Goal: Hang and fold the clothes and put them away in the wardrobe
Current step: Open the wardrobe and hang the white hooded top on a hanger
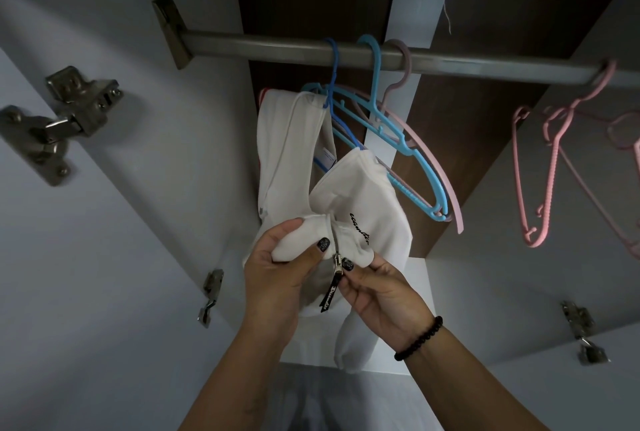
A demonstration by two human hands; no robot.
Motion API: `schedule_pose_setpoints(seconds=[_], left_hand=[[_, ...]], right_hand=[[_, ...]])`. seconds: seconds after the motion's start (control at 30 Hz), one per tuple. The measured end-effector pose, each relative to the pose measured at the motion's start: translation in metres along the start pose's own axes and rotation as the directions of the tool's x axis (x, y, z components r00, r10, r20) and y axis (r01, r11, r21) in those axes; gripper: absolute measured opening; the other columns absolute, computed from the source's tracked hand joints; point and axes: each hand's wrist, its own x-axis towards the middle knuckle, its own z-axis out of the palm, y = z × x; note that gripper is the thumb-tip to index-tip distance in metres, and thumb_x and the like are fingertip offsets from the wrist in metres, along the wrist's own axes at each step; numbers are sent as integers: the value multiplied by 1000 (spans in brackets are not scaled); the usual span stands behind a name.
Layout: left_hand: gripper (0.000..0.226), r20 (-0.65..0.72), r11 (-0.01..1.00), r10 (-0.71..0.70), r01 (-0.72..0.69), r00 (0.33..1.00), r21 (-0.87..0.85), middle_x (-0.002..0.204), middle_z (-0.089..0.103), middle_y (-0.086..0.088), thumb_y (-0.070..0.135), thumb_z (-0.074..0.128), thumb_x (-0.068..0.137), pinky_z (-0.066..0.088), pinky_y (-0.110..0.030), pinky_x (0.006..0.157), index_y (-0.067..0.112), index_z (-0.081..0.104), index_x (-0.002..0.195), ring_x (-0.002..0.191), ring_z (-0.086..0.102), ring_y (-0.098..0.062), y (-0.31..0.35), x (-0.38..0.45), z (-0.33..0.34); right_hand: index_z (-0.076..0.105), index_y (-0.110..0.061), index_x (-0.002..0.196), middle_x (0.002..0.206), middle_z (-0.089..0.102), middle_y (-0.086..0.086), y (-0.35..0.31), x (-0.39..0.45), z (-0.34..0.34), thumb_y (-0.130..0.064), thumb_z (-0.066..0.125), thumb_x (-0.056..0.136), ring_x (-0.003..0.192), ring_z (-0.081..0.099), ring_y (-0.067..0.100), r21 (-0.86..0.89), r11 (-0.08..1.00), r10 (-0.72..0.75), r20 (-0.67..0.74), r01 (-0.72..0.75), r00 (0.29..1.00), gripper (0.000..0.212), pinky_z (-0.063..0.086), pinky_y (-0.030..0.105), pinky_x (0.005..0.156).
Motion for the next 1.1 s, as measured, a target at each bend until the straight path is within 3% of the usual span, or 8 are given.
schedule_pose_setpoints(seconds=[0.1, 0.2, 0.33, 0.63, 0.8, 0.93, 1.1], left_hand=[[36, 3, 998, 15, -15, 1000, 61, 88, 75, 8, -8, 73, 72, 56, -21, 65, 16, 68, 98, 85, 71, -8, -2, -1, -1], [35, -2, 997, 25, -25, 1000, 72, 89, 75, 8, -9, 73, 73, 57, -22, 66, 17, 68, 97, 86, 71, -8, -2, -1, -1], [34, -26, 1000, 29, -28, 999, 14, 89, 74, 3, -10, 70, 75, 55, -19, 61, 15, 67, 98, 80, 71, -9, -1, -1, -1], [37, -18, 991, 84, -82, 996, 101, 98, 72, 0, -11, 72, 74, 55, -20, 66, 19, 69, 95, 85, 70, -8, -5, -2, -4], [37, -2, 985, 93, -92, 996, 145, 93, 73, 6, -10, 74, 73, 57, -22, 69, 19, 69, 95, 86, 70, -6, -7, -3, -3], [37, 17, 982, 90, -91, 996, 165, 90, 74, 10, -9, 75, 72, 59, -26, 73, 18, 69, 97, 88, 70, -8, -7, -4, -3], [36, -16, 991, 82, -80, 997, 106, 87, 74, 9, -11, 71, 74, 56, -20, 65, 18, 68, 95, 83, 70, -6, -6, -4, -2]], right_hand=[[74, -4, 90, 86, 72, 11, -1, -2, 3, 3, 74, 58, 71, 70, 15, -2, 1000, -7, -51, 7, 999, 32, 56, 21, 60], [73, -4, 88, 83, 72, 11, -2, -3, 3, 8, 62, 67, 67, 68, 14, 6, 1000, -9, -72, 9, 997, 26, 55, 21, 57], [76, -6, 85, 87, 72, 11, -2, -5, 3, 8, 61, 69, 71, 68, 16, -14, 1000, 1, -69, -1, 998, 26, 56, 21, 61], [71, -3, 91, 85, 72, 12, 0, -9, 3, 9, 60, 70, 70, 69, 15, -18, 1000, -1, -87, -1, 996, 26, 56, 21, 61], [69, -1, 95, 85, 72, 11, 0, -10, 3, 8, 61, 69, 71, 68, 15, -23, 1000, 2, -99, -4, 995, 28, 56, 21, 62], [74, -4, 86, 85, 72, 11, -1, -11, 3, 8, 62, 68, 70, 68, 15, -9, 1000, -1, -104, 0, 995, 24, 56, 21, 60], [77, -7, 79, 82, 72, 10, -1, -12, 3, 7, 63, 66, 69, 68, 14, -11, 1000, -4, -104, 3, 995, 23, 56, 21, 60]])
